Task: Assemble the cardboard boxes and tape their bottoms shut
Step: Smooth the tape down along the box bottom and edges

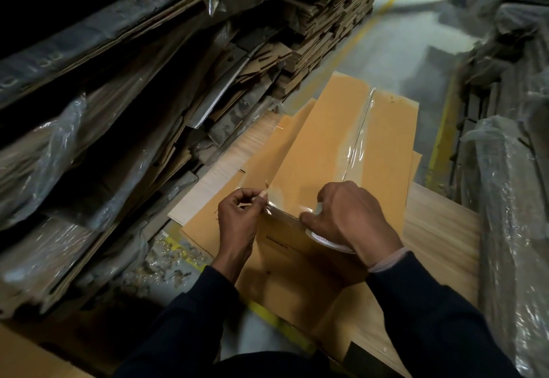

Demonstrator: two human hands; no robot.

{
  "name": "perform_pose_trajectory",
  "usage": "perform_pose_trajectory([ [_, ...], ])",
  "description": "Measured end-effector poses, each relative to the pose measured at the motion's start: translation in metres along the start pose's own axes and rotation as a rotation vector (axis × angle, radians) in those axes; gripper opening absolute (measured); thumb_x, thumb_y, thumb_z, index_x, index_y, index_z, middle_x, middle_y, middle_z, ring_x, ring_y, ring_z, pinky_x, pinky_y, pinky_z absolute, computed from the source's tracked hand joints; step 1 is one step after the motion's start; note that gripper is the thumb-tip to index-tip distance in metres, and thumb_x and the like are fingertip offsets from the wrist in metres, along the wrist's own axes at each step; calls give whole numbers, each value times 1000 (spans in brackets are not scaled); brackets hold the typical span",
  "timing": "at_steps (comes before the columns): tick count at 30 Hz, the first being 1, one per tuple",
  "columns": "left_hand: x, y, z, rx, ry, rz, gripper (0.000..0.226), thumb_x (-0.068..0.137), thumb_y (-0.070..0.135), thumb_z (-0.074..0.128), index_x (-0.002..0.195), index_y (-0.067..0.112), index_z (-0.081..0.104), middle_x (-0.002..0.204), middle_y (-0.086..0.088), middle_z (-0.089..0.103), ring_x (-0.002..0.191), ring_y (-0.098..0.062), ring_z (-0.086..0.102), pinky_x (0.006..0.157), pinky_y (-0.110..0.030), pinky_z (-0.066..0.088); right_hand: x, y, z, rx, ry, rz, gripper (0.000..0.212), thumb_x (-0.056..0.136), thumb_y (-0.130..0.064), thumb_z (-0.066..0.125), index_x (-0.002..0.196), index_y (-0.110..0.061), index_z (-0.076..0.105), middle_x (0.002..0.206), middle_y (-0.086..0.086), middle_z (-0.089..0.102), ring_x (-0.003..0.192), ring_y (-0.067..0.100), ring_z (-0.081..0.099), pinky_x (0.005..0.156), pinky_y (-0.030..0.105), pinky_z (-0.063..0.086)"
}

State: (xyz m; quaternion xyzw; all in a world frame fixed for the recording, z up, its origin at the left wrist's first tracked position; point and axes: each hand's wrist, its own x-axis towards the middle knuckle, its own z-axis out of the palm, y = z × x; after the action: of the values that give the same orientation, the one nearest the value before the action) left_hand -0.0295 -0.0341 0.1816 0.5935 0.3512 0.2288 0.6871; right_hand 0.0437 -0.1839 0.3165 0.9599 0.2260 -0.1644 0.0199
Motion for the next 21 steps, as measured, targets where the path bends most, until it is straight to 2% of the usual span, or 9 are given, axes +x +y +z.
perform_pose_trajectory([
  [5, 6, -4, 3, 4, 34, -24, 6, 92, 13, 79, 98, 14, 80, 94, -3, 78, 97, -19, 75, 86, -33, 62, 7, -5, 1, -41, 14, -10, 60, 96, -60, 65, 138, -18, 60, 133, 7, 63, 115, 31, 63, 81, 33, 44],
  [7, 10, -6, 3, 2, 39, -60, 5, 92, 14, 79, 98, 14, 80, 93, -2, 78, 93, -16, 74, 79, -28, 59, 9, -4, 5, -36, 17, 0, 60, 96, -60, 65, 137, -17, 61, 131, 8, 64, 115, 31, 63, 80, 32, 45],
  [10, 13, -5, 3, -99, -8, -216, 5, 94, 12, 76, 97, 9, 78, 78, 2, 74, 71, -6, 65, 59, -17, 51, 12, 3, 11, 18, 22, 24, 66, 94, -66, 65, 139, -18, 62, 130, 7, 65, 114, 30, 65, 85, 34, 52],
  [14, 20, -5, 1, -209, -62, -407, 6, 92, 14, 78, 97, 11, 77, 73, -2, 70, 65, -11, 60, 60, -26, 50, 11, 19, 17, 159, 93, 30, 79, 86, -78, 65, 138, -18, 68, 128, 6, 72, 111, 28, 69, 81, 32, 53],
  [18, 20, -9, 2, -173, -67, -359, 11, 93, 22, 79, 88, 14, 73, 68, -1, 67, 59, -9, 59, 60, -28, 53, 9, 20, 21, 157, 144, 7, 77, 87, -78, 64, 137, -19, 69, 124, 7, 74, 107, 28, 70, 81, 32, 55],
  [21, 18, -16, 0, -77, -71, -351, 17, 97, 27, 74, 91, 12, 72, 62, 4, 64, 55, -8, 54, 56, -27, 49, 10, 17, 23, 136, 146, -1, 77, 88, -76, 65, 139, -19, 68, 123, 7, 74, 106, 27, 70, 77, 30, 52],
])
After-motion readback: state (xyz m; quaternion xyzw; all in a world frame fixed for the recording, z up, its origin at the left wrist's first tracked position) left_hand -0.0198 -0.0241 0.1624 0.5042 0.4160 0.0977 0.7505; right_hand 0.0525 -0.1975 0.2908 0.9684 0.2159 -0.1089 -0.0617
